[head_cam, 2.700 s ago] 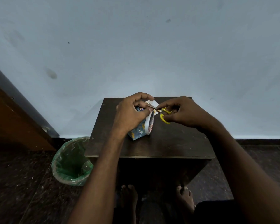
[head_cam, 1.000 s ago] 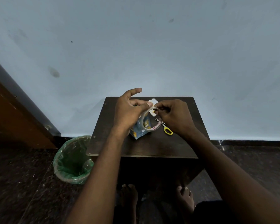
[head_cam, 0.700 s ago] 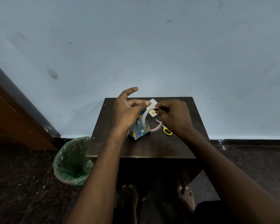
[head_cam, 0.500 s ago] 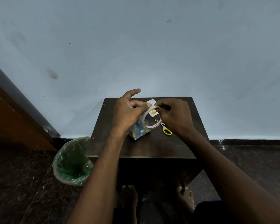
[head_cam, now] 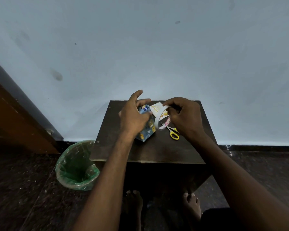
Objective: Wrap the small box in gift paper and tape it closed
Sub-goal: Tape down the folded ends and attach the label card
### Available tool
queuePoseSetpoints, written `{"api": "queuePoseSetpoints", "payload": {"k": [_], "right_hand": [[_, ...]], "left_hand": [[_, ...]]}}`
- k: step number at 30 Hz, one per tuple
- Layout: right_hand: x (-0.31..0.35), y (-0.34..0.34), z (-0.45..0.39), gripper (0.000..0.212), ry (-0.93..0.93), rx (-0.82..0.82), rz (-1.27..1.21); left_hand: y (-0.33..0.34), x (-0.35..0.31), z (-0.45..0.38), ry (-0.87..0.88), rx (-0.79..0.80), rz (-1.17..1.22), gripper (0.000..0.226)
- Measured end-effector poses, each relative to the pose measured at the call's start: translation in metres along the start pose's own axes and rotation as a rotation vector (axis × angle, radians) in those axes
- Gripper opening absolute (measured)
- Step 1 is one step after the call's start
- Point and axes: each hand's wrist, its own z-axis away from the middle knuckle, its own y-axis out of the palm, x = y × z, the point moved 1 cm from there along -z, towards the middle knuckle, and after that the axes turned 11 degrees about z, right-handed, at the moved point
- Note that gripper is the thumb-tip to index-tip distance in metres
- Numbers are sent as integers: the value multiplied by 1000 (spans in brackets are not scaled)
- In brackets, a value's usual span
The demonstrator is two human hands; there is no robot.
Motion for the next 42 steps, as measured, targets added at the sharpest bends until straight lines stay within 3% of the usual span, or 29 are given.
{"api": "queuePoseSetpoints", "payload": {"k": [7, 10, 21, 25, 27, 30, 33, 36, 39, 42], "right_hand": [[-24, -4, -13, 13, 210, 3, 140], [-30, -4, -16, 15, 270, -28, 133], [-47, 15, -9, 10, 220, 52, 351], [-57, 19, 0, 33, 206, 238, 512], [-50, 21, 2, 30, 171, 280, 558], [-25, 21, -4, 5, 112, 162, 296], [3, 17, -13, 14, 107, 100, -149], [19, 15, -15, 21, 114, 117, -384], [22, 13, -15, 22, 114, 161, -447], [21, 12, -14, 19, 43, 190, -333]], "left_hand": [[-12, 2, 3, 52, -33, -33, 94], [-22, -1, 2, 3, 47, -5, 104], [-28, -5, 4, 73, 217, -44, 101], [-29, -1, 2, 71, 245, -18, 103], [-30, 0, 1, 68, 259, -5, 102], [-32, -1, 1, 75, 282, -1, 91], [-35, 0, 1, 88, 309, -1, 74], [-38, -1, 0, 128, 313, -39, 64], [-39, -1, 0, 149, 313, -68, 58], [-39, -1, -1, 156, 312, -78, 56]]}}
